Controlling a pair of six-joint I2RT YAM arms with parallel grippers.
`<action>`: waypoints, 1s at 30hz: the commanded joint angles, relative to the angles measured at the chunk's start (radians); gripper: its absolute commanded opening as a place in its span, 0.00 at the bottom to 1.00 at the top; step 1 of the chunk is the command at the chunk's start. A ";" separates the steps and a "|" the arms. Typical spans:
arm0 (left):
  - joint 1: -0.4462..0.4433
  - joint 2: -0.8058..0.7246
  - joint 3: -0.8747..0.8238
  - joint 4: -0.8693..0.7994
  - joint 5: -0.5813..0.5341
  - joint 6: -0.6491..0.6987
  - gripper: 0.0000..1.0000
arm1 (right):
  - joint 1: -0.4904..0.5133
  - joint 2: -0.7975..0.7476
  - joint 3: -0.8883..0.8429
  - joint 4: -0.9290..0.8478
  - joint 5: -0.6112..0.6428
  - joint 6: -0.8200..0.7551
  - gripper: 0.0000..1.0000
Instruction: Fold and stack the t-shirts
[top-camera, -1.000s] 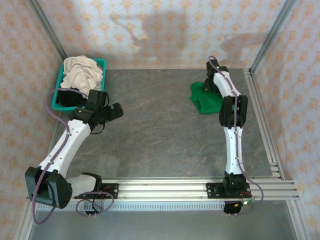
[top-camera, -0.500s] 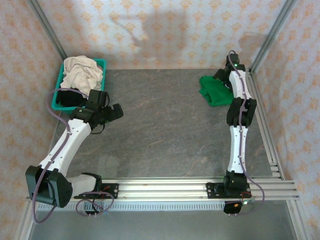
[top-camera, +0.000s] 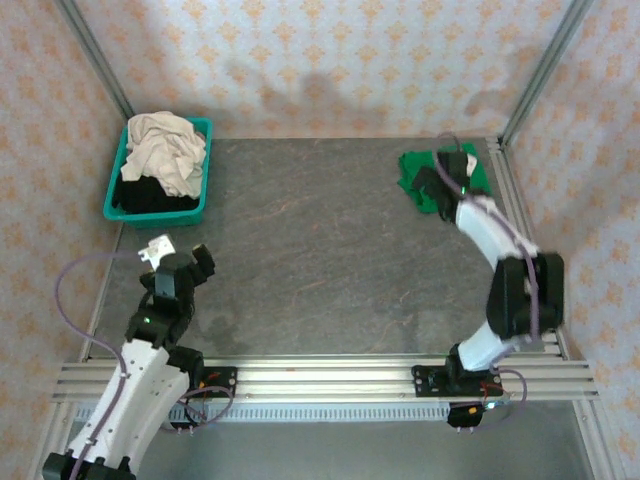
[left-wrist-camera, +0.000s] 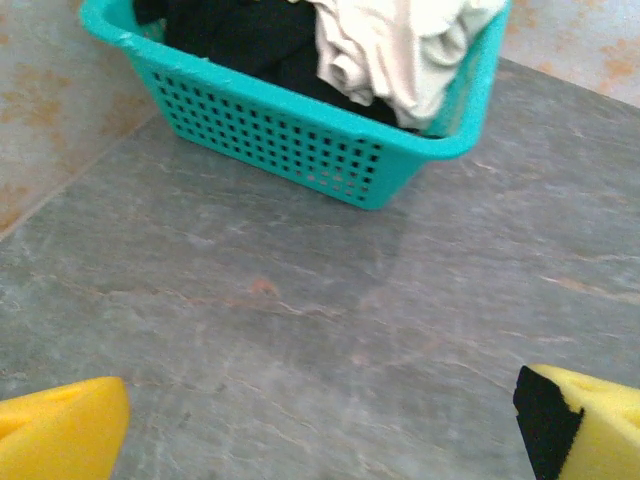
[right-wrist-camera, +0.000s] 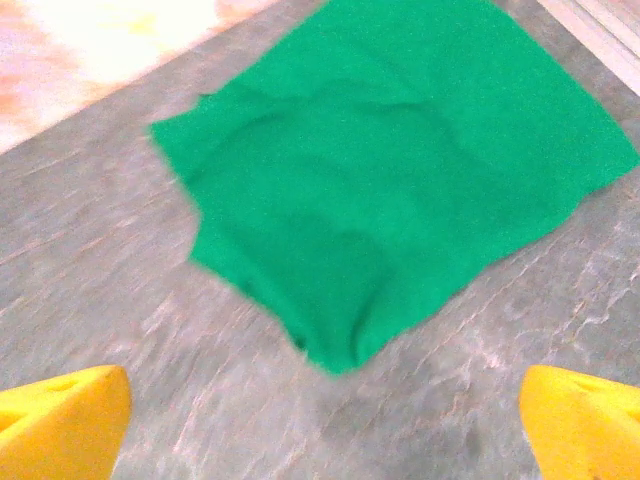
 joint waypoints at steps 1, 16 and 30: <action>0.014 -0.029 -0.110 0.282 -0.123 0.151 1.00 | 0.001 -0.156 -0.282 0.401 0.130 -0.076 0.99; 0.179 0.727 0.061 0.754 0.222 0.293 1.00 | -0.078 0.023 -0.514 0.795 0.181 -0.288 1.00; 0.099 0.975 0.076 1.044 0.281 0.390 1.00 | -0.080 0.033 -0.631 0.996 0.112 -0.311 0.99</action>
